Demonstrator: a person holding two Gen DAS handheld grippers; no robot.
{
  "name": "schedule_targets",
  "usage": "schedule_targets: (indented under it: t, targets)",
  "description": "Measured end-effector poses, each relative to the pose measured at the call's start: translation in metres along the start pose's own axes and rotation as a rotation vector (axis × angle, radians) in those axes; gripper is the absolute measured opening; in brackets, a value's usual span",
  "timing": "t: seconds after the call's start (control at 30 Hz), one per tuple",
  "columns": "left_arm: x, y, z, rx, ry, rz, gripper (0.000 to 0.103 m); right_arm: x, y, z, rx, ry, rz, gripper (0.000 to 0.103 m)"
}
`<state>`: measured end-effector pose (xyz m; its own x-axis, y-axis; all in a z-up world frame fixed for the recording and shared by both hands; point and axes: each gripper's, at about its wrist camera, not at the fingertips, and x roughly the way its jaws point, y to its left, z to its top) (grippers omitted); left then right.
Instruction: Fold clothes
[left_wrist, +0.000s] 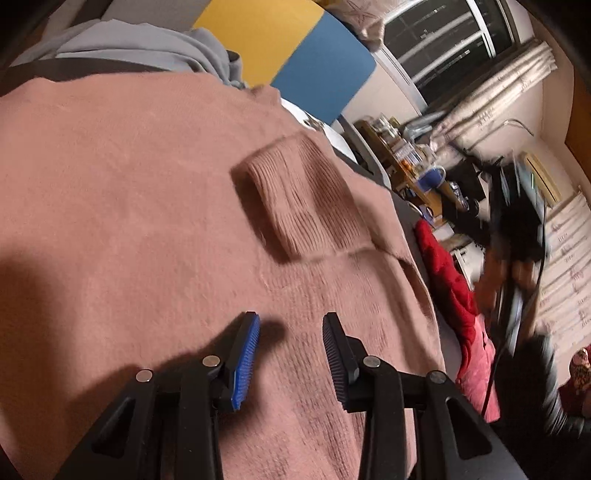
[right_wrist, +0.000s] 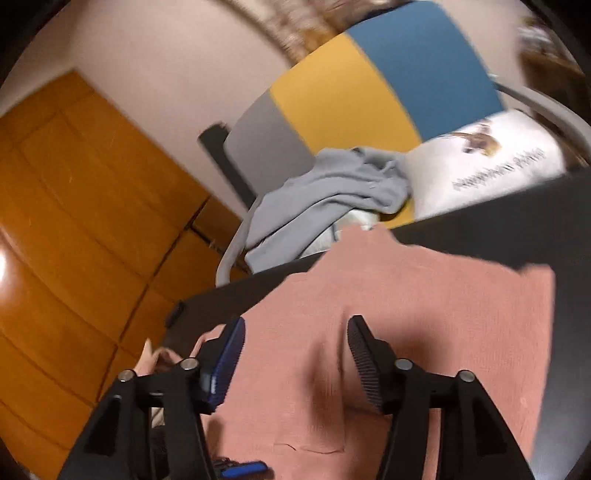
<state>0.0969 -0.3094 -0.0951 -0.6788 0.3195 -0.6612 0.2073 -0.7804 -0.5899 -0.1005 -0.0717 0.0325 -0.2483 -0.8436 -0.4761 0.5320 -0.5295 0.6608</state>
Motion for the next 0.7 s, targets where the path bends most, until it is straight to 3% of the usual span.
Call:
schedule_targets:
  t: [0.1, 0.27, 0.33, 0.4, 0.7]
  targets:
    - [-0.007, -0.008, 0.006, 0.064, -0.055, 0.093, 0.04, -0.016, -0.028, -0.03, 0.085, -0.011, -0.024, 0.074]
    - [-0.007, -0.049, 0.005, 0.404, -0.091, 0.26, 0.043, -0.003, -0.069, -0.087, 0.149, 0.025, -0.135, 0.078]
    - [0.002, -0.067, 0.0, 0.552, -0.078, 0.325, 0.043, 0.0, -0.084, -0.103, 0.154, -0.015, -0.123, 0.078]
    - [0.013, -0.081, -0.003, 0.674, -0.06, 0.361, 0.043, -0.005, -0.082, -0.111, 0.105, -0.079, -0.113, 0.079]
    - [0.085, -0.118, -0.002, 1.001, 0.076, 0.458, 0.044, 0.003, -0.081, -0.106, 0.078, -0.084, -0.094, 0.087]
